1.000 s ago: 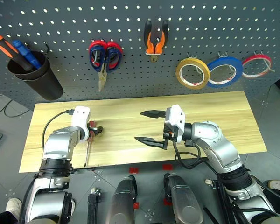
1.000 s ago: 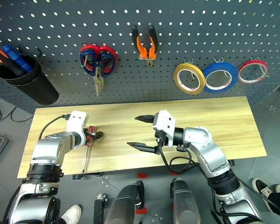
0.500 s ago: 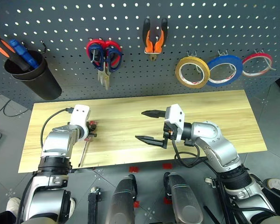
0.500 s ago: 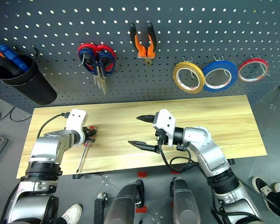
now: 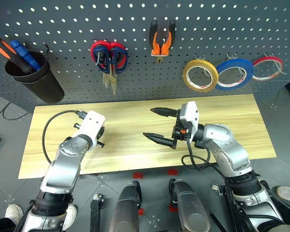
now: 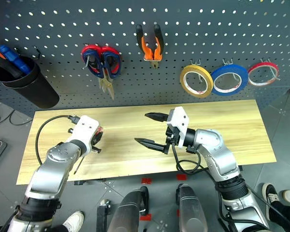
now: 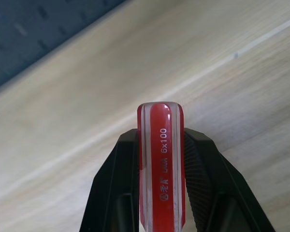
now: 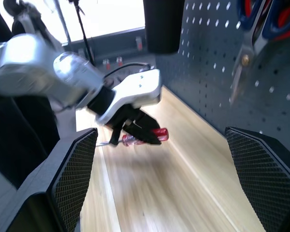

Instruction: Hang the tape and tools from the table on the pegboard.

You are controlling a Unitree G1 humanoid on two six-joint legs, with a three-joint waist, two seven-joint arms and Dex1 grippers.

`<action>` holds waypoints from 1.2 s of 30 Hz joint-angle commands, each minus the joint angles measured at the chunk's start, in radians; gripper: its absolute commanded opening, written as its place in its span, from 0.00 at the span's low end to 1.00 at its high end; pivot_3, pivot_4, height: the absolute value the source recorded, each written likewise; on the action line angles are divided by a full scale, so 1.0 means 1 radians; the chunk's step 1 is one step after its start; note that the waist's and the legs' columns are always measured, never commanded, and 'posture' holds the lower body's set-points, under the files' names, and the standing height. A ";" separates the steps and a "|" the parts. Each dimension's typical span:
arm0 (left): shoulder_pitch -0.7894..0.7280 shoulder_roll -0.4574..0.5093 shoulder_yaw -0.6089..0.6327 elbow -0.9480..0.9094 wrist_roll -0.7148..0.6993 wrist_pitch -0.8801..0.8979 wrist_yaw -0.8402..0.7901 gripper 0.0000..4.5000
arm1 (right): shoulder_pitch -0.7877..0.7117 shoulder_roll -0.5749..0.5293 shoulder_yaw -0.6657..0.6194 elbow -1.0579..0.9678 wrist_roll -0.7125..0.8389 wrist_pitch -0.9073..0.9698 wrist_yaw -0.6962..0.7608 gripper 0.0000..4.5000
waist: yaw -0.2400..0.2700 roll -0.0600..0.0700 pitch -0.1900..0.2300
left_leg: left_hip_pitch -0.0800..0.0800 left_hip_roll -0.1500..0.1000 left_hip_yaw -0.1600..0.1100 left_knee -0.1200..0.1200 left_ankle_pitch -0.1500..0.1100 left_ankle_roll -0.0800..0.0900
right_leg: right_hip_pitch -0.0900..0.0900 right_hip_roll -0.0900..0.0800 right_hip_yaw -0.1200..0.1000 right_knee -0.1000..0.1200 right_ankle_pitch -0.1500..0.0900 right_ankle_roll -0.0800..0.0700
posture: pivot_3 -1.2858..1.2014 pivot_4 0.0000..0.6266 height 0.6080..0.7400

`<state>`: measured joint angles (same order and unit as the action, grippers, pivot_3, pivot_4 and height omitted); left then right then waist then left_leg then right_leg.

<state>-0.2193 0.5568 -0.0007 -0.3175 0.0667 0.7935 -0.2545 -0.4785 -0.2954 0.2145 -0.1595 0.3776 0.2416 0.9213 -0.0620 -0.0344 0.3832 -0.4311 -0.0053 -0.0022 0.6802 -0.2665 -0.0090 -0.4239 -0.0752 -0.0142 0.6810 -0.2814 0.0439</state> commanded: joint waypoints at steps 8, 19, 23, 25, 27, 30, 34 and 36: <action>0.041 -0.058 0.060 -0.343 0.239 -0.200 0.246 0.21 | -0.011 0.061 -0.073 -0.063 0.073 -0.040 -0.046 1.00 | 0.007 -0.004 -0.088 | -0.001 0.000 0.000 -0.001 0.000 0.000 | 0.001 0.001 -0.001 -0.001 0.000 0.000 | 0.47 0.26 1.00; -0.363 0.005 0.166 -0.136 0.260 -0.348 0.267 0.21 | -0.099 0.125 -0.088 0.046 0.026 -0.137 -0.091 1.00 | 0.018 -0.009 -0.140 | 0.000 -0.001 0.001 -0.001 0.000 0.000 | 0.001 0.003 -0.001 -0.001 0.000 0.000 | 0.47 0.23 1.00; -0.493 -0.007 0.209 -0.026 0.232 -0.352 0.289 0.21 | -0.111 0.128 -0.090 0.071 0.018 -0.154 -0.102 1.00 | 0.019 -0.009 -0.141 | 0.000 -0.001 0.000 0.000 0.000 0.000 | 0.001 0.004 -0.001 -0.001 0.000 0.000 | 0.47 0.24 1.00; -0.541 -0.025 0.233 0.041 0.207 -0.361 0.307 0.21 | -0.109 0.125 -0.085 0.075 0.013 -0.155 -0.103 1.00 | 0.018 -0.009 -0.141 | 0.000 -0.001 0.001 0.000 0.000 0.000 | 0.001 0.004 -0.001 0.000 0.000 0.000 | 0.47 0.24 1.00; -0.563 -0.038 0.244 0.085 0.188 -0.370 0.312 0.21 | -0.106 0.123 -0.082 0.077 0.011 -0.156 -0.100 1.00 | 0.016 -0.009 -0.142 | 0.000 -0.001 0.001 0.000 0.000 0.000 | 0.000 0.004 -0.001 0.000 0.000 0.000 | 0.47 0.25 1.00; -0.588 -0.044 0.241 0.128 0.173 -0.394 0.306 0.21 | -0.105 0.120 -0.083 0.077 0.010 -0.152 -0.097 1.00 | 0.012 -0.009 -0.142 | 0.000 -0.001 0.001 0.000 0.000 0.000 | 0.000 0.004 -0.001 0.000 0.000 0.000 | 0.47 0.26 1.00; -0.587 -0.081 0.261 0.159 0.119 -0.370 0.302 0.21 | -0.113 0.120 -0.087 0.089 -0.001 -0.157 -0.101 1.00 | 0.010 -0.009 -0.142 | 0.000 -0.001 0.000 0.000 0.000 0.000 | 0.000 0.004 -0.001 0.000 0.000 0.000 | 0.47 0.26 1.00; -0.580 -0.109 0.279 0.163 0.087 -0.342 0.307 0.21 | -0.116 0.121 -0.087 0.093 -0.005 -0.160 -0.103 1.00 | 0.009 -0.009 -0.142 | 0.000 -0.001 0.001 0.001 0.000 0.000 | 0.000 0.004 -0.001 0.000 0.000 0.000 | 0.47 0.27 1.00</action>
<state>-0.7863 0.4528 0.2533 -0.1418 0.1770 0.4396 0.0471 -0.5763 -0.1765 0.1399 -0.0444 0.3736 0.1062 0.8240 -0.0531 -0.0430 0.2414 -0.4314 -0.0066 -0.0015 0.6810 -0.2664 -0.0091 -0.4236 -0.0713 -0.0149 0.6814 -0.2810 0.0437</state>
